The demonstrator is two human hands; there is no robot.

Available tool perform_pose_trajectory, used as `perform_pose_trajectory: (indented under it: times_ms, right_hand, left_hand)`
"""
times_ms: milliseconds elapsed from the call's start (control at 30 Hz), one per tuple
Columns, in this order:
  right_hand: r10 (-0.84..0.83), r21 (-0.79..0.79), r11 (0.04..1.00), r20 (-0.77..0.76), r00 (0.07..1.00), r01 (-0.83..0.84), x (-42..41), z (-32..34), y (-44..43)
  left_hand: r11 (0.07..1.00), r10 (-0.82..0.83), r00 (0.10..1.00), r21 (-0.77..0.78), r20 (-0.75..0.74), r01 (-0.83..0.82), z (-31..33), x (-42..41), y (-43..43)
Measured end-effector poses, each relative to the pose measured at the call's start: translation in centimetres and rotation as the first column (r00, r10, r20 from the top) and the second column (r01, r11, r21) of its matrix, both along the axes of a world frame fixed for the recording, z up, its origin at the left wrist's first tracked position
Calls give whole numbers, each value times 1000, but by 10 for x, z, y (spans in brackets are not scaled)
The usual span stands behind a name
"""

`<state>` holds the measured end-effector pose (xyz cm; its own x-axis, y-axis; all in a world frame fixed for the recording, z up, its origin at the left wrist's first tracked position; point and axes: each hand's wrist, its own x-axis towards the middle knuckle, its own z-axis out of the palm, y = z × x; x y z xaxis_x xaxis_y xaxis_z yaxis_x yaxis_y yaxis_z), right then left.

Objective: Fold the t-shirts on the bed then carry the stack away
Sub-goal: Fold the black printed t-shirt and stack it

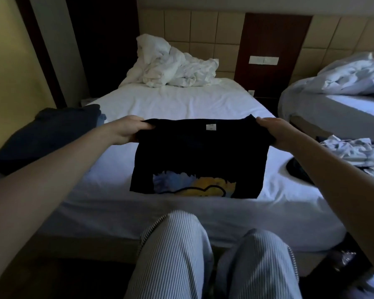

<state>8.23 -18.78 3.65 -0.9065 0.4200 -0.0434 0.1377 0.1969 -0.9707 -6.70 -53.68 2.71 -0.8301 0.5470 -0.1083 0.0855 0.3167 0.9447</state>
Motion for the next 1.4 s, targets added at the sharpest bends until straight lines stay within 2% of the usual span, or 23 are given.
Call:
perform_pose_trajectory:
  times_ms: [200, 367, 467, 533, 600, 700, 900, 1067, 1167, 1267, 1400]
  right_hand:
    - [-50, 64, 997, 34, 998, 48, -91, -3, 17]
    - [-110, 134, 985, 41, 993, 104, -172, -26, 51]
    - [-128, 297, 950, 75, 989, 100, -221, -58, 69]
    - [-129, 418, 907, 139, 982, 60, -245, -95, 75]
    - [-179, 529, 845, 143, 974, 78, -256, -133, 75]
    - [-290, 635, 740, 3, 957, 222, -257, -154, 68]
    - [-280, 665, 692, -112, 953, 281, -247, -157, 62]
    - [-305, 681, 634, -216, 928, 366, -197, -154, 48]
    - [-338, 648, 655, -208, 918, 388, -153, -156, 38]
    - [-405, 571, 710, -147, 902, 412, -104, -156, 29]
    - [-402, 602, 700, -115, 909, 385, -43, -165, 12]
  left_hand:
    - [969, 229, 972, 79, 54, -233, -20, -75, 45]
    - [941, 325, 944, 75, 61, -329, -45, -150, 80]
    - [934, 348, 937, -89, 4, -346, -83, -187, 98]
    - [886, 349, 925, -267, -154, -379, -116, -205, 106]
    - [817, 353, 878, -351, -323, -458, -138, -217, 110]
    - [814, 385, 854, -307, -349, -493, -146, -228, 111]
    - [782, 433, 798, -265, -418, -564, -147, -222, 112]
    - [725, 666, 644, 125, -375, -677, -143, -177, 91]
    - [673, 729, 594, 202, -340, -712, -150, -143, 66]
    - [696, 713, 651, 145, -260, -704, -157, -107, 40]
    - [788, 608, 741, 96, -285, -609, -156, -47, 24]
